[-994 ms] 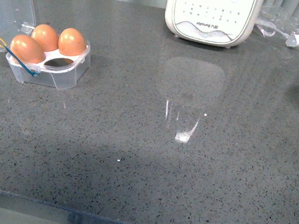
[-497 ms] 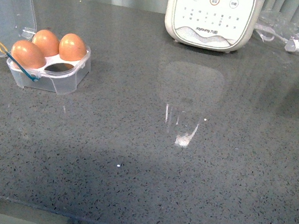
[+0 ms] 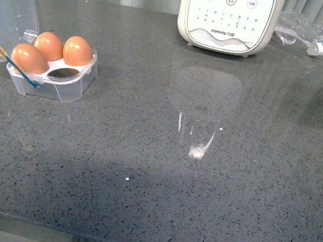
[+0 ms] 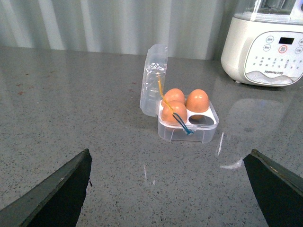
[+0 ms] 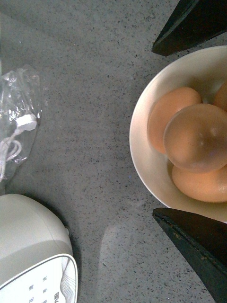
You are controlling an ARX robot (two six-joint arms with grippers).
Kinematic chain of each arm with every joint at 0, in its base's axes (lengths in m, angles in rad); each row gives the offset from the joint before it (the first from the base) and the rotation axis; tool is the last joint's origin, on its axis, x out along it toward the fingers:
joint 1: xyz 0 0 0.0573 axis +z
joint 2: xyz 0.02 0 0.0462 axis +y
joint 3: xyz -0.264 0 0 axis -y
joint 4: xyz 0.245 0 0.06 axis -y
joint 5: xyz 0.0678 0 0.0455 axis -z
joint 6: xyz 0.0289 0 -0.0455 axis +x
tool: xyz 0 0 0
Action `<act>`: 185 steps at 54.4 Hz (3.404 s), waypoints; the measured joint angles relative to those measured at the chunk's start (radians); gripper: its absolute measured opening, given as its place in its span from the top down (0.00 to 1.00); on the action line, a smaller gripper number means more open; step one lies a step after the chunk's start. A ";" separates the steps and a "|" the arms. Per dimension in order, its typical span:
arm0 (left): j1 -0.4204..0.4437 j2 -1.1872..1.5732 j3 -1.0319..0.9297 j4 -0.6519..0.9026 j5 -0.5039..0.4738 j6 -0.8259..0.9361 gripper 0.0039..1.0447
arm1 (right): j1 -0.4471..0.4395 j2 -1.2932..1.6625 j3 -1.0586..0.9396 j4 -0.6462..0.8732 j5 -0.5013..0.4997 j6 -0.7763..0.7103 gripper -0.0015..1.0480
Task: Put egg into box
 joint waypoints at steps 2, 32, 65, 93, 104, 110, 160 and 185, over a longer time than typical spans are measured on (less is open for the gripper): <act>0.000 0.000 0.000 0.000 0.000 0.000 0.06 | 0.000 0.005 0.000 -0.003 -0.003 -0.001 0.07; 0.000 0.000 0.000 0.000 0.000 0.000 0.06 | -0.014 0.050 -0.015 0.011 -0.015 -0.018 0.07; 0.000 0.000 0.000 0.000 0.000 0.000 0.06 | 0.002 0.027 -0.033 0.019 -0.007 -0.032 0.59; 0.000 0.000 0.000 0.000 0.000 0.000 0.06 | 0.207 -0.126 0.063 -0.005 -0.100 -0.054 0.59; 0.000 0.000 0.000 0.000 0.000 0.000 0.06 | 0.400 -0.014 0.200 -0.057 -0.243 -0.086 0.59; 0.000 0.000 0.000 0.000 0.000 0.000 0.06 | 0.459 0.030 0.219 -0.056 -0.297 -0.106 0.59; 0.000 0.000 0.000 0.000 0.000 0.000 0.06 | 0.656 0.404 0.539 -0.150 -0.429 -0.205 0.59; 0.000 0.000 0.000 0.000 0.000 0.000 0.06 | 0.687 0.496 0.663 -0.206 -0.397 -0.230 0.59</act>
